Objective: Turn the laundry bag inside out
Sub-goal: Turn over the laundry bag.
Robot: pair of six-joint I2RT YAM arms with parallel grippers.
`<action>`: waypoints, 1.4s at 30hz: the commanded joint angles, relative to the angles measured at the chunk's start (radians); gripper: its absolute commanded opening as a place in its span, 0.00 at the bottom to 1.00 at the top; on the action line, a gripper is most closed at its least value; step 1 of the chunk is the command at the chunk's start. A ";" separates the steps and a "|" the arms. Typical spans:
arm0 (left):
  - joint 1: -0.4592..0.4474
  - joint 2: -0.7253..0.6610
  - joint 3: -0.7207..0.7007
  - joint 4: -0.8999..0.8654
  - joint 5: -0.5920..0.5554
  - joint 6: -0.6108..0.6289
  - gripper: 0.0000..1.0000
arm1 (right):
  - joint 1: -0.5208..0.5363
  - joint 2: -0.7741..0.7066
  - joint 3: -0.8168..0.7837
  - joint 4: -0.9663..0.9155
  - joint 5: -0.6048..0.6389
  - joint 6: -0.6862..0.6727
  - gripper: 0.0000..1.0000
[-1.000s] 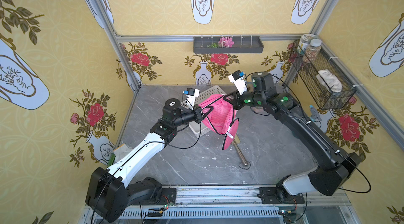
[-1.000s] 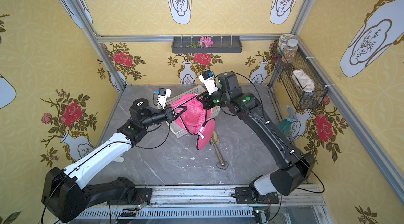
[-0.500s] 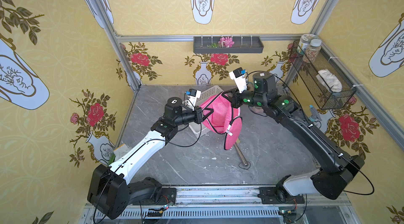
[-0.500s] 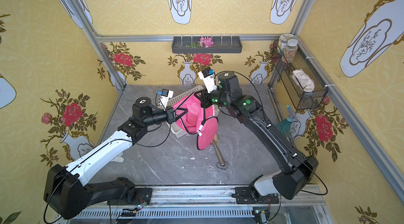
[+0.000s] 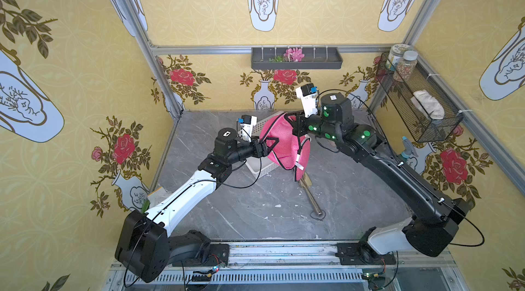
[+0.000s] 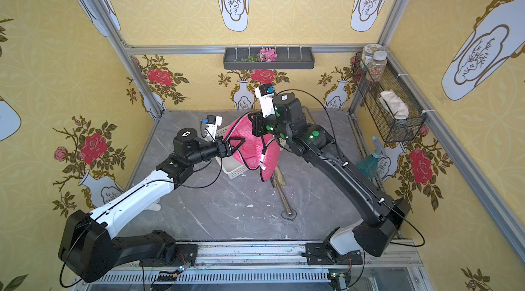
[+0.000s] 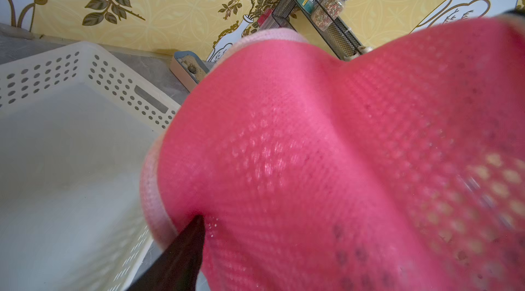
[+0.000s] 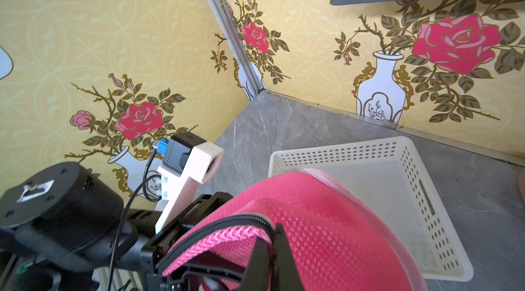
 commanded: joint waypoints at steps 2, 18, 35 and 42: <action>-0.009 -0.003 0.000 0.006 -0.047 0.024 0.74 | 0.021 0.030 0.042 -0.011 0.115 0.054 0.00; -0.019 0.042 0.045 -0.081 -0.164 0.015 0.93 | 0.084 0.104 0.135 -0.040 0.117 0.082 0.00; -0.018 0.138 0.139 -0.284 -0.264 0.016 0.94 | 0.086 0.106 0.152 -0.014 0.002 0.073 0.00; -0.018 0.075 0.077 -0.139 -0.172 0.046 0.78 | 0.023 0.070 0.113 -0.035 0.030 0.099 0.00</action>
